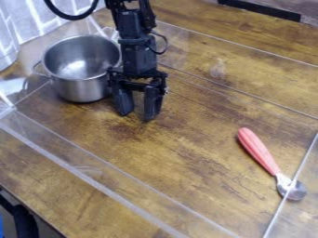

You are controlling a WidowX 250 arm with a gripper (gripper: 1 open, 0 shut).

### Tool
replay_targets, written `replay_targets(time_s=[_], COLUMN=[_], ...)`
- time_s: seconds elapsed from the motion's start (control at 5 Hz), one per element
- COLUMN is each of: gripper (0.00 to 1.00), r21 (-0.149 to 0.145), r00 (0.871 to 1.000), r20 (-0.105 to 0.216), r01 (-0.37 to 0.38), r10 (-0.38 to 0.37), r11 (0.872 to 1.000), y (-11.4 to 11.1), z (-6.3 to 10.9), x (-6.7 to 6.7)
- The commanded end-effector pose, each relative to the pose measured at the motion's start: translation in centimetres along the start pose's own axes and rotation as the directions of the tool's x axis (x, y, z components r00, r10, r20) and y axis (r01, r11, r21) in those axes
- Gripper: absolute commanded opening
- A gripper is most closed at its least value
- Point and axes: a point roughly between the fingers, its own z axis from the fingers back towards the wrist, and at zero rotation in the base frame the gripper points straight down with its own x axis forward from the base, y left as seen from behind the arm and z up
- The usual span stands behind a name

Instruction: Remove the green object from the silver pot and put it on the table

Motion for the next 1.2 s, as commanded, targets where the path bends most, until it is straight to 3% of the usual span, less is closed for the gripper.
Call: replay_targets(time_s=[0.0, 0.2, 0.6, 0.8, 1.0], gripper=[0.0, 0.0, 0.0, 0.0, 1.0], r21=[0.01, 0.011, 0.001, 0.004, 0.01], r00=[0.996, 0.992, 0.992, 0.989, 0.984], r20=[0.062, 0.063, 0.069, 0.06, 0.045], r01=[0.07, 0.108, 0.101, 0.136, 0.17], r10=[-0.071, -0.108, -0.101, -0.136, -0.171], r11=[0.997, 0.994, 0.995, 0.991, 0.985], y=[-0.4, -0.2, -0.9, -1.0, -1.0], z=[3.8, 5.2, 5.5, 6.1, 6.4], x=[-0.3, -0.6, -1.1, -1.5, -1.8])
